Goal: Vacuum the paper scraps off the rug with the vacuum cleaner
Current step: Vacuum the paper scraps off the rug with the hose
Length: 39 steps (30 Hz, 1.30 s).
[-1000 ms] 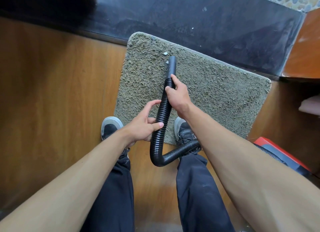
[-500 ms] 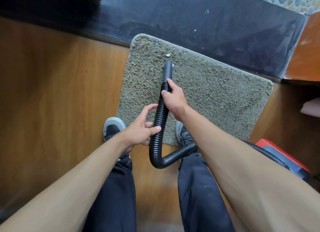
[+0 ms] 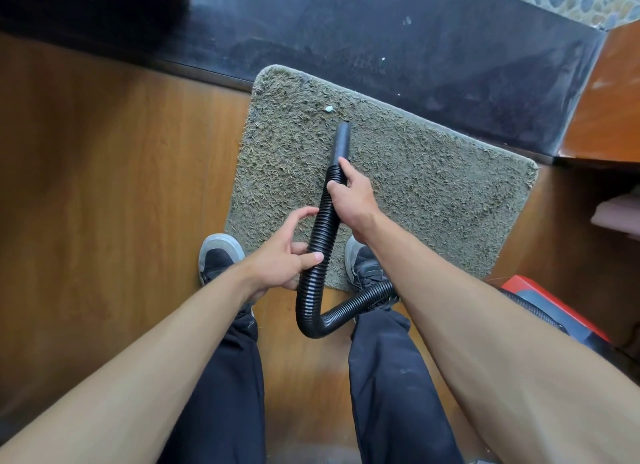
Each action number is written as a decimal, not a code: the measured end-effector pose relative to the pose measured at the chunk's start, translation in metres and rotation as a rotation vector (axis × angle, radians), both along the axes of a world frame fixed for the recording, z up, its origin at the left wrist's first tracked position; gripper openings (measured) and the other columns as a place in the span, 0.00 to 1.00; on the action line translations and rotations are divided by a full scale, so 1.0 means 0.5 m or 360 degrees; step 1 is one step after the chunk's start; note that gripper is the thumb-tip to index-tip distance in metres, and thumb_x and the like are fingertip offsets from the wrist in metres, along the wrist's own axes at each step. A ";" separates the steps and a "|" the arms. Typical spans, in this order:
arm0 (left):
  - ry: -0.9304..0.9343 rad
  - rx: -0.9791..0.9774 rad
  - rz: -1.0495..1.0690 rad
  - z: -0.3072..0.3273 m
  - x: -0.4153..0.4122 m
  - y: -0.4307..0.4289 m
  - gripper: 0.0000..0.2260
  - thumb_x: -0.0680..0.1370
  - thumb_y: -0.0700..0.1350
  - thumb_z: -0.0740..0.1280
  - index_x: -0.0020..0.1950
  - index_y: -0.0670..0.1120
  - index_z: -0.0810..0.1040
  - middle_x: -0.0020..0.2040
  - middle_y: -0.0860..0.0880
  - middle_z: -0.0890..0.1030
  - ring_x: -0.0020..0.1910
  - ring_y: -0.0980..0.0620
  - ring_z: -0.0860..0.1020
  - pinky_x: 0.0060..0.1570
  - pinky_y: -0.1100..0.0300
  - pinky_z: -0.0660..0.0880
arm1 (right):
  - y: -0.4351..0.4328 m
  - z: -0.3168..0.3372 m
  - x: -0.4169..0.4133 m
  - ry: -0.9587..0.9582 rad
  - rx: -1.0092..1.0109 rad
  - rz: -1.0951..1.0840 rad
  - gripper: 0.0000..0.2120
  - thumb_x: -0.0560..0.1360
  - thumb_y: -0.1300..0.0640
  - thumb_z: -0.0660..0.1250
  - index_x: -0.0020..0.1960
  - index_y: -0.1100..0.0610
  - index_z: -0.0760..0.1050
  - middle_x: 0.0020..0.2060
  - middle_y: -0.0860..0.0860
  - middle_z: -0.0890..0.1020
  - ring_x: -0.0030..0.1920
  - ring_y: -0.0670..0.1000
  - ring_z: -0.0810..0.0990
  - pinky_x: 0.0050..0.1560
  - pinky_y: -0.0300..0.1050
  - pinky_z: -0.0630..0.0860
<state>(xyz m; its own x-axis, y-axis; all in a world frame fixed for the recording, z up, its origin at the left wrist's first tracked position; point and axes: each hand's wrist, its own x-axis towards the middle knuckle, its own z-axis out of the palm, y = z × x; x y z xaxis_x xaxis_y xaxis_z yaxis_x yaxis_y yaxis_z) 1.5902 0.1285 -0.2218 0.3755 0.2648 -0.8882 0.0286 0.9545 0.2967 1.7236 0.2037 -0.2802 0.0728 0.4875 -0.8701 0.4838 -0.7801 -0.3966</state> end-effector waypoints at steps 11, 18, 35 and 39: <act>0.0050 0.0024 0.0130 -0.001 -0.039 -0.008 0.29 0.81 0.38 0.65 0.70 0.68 0.61 0.49 0.50 0.86 0.47 0.51 0.82 0.57 0.37 0.78 | 0.022 -0.007 -0.060 0.0011 0.0115 0.0206 0.27 0.73 0.58 0.61 0.72 0.50 0.69 0.56 0.52 0.79 0.55 0.55 0.79 0.62 0.56 0.75; 0.0004 0.0067 0.0060 -0.004 -0.003 0.042 0.29 0.81 0.38 0.65 0.72 0.66 0.62 0.51 0.44 0.85 0.46 0.52 0.81 0.40 0.53 0.80 | 0.057 -0.005 -0.004 -0.0043 0.0148 0.0039 0.27 0.72 0.59 0.60 0.71 0.50 0.69 0.51 0.52 0.80 0.48 0.53 0.79 0.57 0.56 0.78; 0.0085 -0.0047 0.0374 0.005 -0.053 -0.008 0.29 0.79 0.36 0.68 0.68 0.66 0.64 0.52 0.45 0.86 0.48 0.47 0.84 0.51 0.36 0.79 | 0.049 0.002 -0.103 -0.0022 0.0047 0.0433 0.31 0.73 0.59 0.61 0.75 0.52 0.64 0.61 0.53 0.77 0.57 0.54 0.79 0.64 0.53 0.74; 0.0041 -0.0074 0.0395 0.012 -0.077 -0.044 0.29 0.80 0.37 0.68 0.69 0.66 0.62 0.51 0.46 0.86 0.48 0.46 0.85 0.52 0.37 0.79 | 0.026 0.006 -0.125 -0.0027 -0.0023 0.0591 0.34 0.69 0.55 0.61 0.76 0.51 0.63 0.64 0.55 0.77 0.59 0.56 0.78 0.64 0.54 0.74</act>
<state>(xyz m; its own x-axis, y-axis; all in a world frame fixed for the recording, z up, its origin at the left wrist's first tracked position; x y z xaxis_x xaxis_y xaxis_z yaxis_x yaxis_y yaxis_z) 1.5517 0.1063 -0.2160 0.2812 0.3044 -0.9101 -0.2013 0.9460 0.2542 1.6610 0.2166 -0.2772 -0.0925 0.4710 -0.8773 0.7413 -0.5556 -0.3765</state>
